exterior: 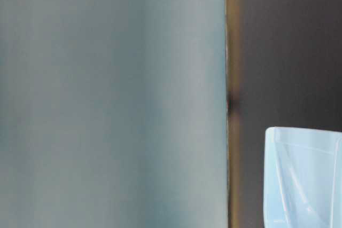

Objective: Hold the dustpan with the left arm, while a human hand uses a hand brush to gather screws into the dustpan.

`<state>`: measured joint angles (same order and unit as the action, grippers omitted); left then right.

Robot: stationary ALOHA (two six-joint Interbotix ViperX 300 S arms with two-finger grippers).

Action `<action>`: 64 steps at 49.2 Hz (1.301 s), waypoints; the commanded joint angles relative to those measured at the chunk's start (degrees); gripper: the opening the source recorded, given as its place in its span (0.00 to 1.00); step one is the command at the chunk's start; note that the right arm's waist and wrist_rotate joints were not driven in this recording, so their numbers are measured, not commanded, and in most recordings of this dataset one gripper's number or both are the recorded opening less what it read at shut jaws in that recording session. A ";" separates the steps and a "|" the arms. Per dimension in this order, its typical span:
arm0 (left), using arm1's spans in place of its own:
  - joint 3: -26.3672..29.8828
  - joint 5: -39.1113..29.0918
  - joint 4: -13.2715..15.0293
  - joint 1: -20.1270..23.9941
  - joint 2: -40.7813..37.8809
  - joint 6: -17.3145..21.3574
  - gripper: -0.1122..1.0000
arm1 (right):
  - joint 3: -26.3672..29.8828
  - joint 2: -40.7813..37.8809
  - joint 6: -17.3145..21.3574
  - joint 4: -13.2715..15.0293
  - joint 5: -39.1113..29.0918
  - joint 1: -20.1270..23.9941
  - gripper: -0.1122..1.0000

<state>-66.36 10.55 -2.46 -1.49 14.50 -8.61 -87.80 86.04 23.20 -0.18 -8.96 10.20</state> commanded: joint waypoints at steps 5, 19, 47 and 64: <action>2.11 -1.85 -0.09 -0.09 -0.79 0.35 0.38 | 0.26 -0.35 -0.09 -0.09 0.26 0.00 0.10; 4.57 -6.33 -0.18 -0.18 -2.72 0.70 0.38 | 0.26 -0.35 -0.09 -0.09 0.26 0.00 0.10; 4.48 -6.24 -0.18 -0.18 -2.81 0.88 0.38 | 0.26 -0.35 -0.09 -0.09 0.26 0.00 0.10; 1.76 3.16 -0.09 -0.35 -2.72 3.16 0.38 | 0.26 -0.18 0.00 -0.09 0.26 0.00 0.10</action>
<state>-64.34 10.11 -2.46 -1.76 11.51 -5.54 -87.80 86.04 23.12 -0.18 -8.96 10.20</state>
